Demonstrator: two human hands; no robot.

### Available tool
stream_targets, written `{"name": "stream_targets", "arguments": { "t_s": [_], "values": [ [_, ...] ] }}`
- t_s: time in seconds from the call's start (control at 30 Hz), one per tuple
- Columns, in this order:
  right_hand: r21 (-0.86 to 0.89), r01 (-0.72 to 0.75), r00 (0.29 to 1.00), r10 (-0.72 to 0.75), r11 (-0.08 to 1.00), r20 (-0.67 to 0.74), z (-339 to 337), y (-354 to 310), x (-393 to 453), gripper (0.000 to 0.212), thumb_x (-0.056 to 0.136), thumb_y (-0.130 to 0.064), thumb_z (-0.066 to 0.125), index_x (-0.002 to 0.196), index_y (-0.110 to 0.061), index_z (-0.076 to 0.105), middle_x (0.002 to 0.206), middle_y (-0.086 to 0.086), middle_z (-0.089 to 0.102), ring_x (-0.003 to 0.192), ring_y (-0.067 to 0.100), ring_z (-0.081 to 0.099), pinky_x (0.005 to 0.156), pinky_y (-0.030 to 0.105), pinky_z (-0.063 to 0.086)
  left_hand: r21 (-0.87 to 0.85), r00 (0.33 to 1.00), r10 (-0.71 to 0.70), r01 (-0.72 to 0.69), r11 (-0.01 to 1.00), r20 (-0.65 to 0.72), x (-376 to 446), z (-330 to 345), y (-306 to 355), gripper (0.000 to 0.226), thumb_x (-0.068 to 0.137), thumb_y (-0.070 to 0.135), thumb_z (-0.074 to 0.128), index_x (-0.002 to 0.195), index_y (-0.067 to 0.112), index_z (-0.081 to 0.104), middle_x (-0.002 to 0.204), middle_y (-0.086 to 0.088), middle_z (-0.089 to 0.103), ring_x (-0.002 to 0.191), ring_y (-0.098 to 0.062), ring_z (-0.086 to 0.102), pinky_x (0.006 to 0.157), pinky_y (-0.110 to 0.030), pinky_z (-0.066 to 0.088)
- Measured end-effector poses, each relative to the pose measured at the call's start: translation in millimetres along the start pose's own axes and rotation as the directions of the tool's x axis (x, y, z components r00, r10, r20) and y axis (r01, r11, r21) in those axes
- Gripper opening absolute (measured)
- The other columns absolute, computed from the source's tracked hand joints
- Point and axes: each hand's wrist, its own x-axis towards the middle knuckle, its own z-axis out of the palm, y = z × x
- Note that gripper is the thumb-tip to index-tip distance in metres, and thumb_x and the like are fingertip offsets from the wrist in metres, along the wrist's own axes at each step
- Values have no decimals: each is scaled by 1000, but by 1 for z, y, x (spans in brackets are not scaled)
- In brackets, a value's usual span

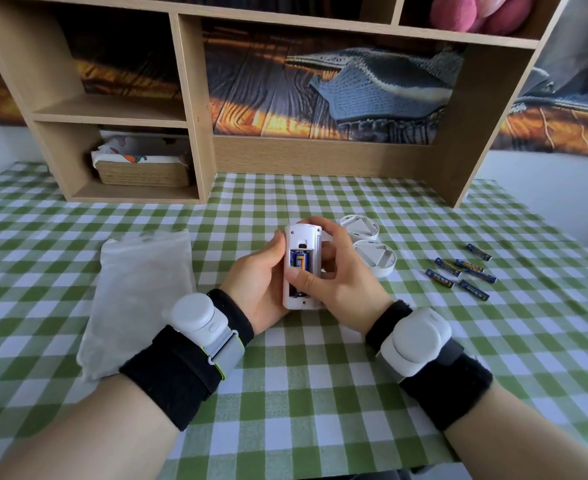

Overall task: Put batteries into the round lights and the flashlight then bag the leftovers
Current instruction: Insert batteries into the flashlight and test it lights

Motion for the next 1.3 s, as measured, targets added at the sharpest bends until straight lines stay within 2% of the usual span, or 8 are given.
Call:
{"name": "stream_targets", "arguments": {
  "t_s": [0.07, 0.27, 0.43, 0.6, 0.8, 1.0, 1.13, 1.3],
  "values": [
    [57, -16, 1000, 15, 998, 9, 2, 0, 5, 68, 86, -21, 74, 141, -29, 34, 107, 6, 69, 93, 18, 72, 79, 42, 60, -19, 1000, 6, -7, 1000, -8, 1, -3, 2, 56, 103, 50, 28, 129, 13, 60, 116, -20, 70, 100, -32, 71, 78, -45, 56],
    [123, -20, 1000, 20, 992, 1, 5, 6, 6, 55, 89, -12, 70, 134, -27, 42, 105, 4, 72, 98, 19, 71, 83, 42, 60, -3, 999, 34, -35, 999, -32, 5, -6, 0, 59, 102, 52, 29, 128, 11, 61, 112, -20, 70, 96, -31, 71, 75, -41, 57],
    [31, -21, 999, 22, 999, -40, 0, 8, 2, 52, 88, -25, 73, 131, -33, 44, 105, -14, 71, 96, 1, 68, 82, 26, 57, 18, 998, 23, -22, 1000, -64, 6, -5, 0, 51, 101, 51, 34, 125, 16, 63, 116, -15, 72, 104, -29, 71, 77, -43, 56],
    [141, -55, 997, 61, 989, -38, 1, 9, 4, 49, 88, -12, 71, 126, -30, 46, 106, 9, 72, 95, 21, 72, 79, 43, 61, 43, 999, 13, -12, 999, -32, 8, -5, -2, 58, 102, 52, 28, 130, 13, 61, 122, -20, 67, 107, -32, 67, 82, -45, 54],
    [115, -33, 999, 38, 993, -39, 3, 16, 6, 56, 86, -20, 73, 133, -29, 44, 107, 7, 72, 102, 23, 69, 86, 47, 58, -17, 1000, 15, -14, 1000, 24, 5, -8, -1, 53, 104, 43, 28, 132, 12, 59, 126, -23, 64, 112, -36, 63, 96, -52, 48],
    [53, -26, 999, 28, 998, -41, 0, 13, 2, 54, 86, -25, 75, 132, -27, 48, 111, -12, 70, 103, 0, 65, 85, 22, 54, -51, 1000, -4, 4, 999, -14, 3, -4, 0, 50, 104, 44, 31, 131, 15, 60, 124, -16, 68, 114, -32, 65, 88, -49, 50],
    [46, -35, 999, 37, 998, -33, 1, 12, 2, 60, 84, -33, 75, 136, -30, 44, 115, -11, 69, 108, 6, 65, 95, 38, 54, -50, 1000, -5, 3, 999, -26, 1, -3, 1, 49, 104, 45, 32, 130, 15, 61, 122, -16, 69, 113, -32, 66, 88, -48, 51],
    [63, -2, 1000, 3, 998, -21, 2, 13, 3, 61, 84, -35, 74, 136, -34, 44, 115, -15, 69, 108, 4, 64, 97, 40, 53, -65, 999, -1, -1, 998, -38, -1, -1, 3, 48, 104, 44, 32, 126, 14, 63, 121, -16, 69, 113, -32, 66, 89, -48, 51]
  ]
}}
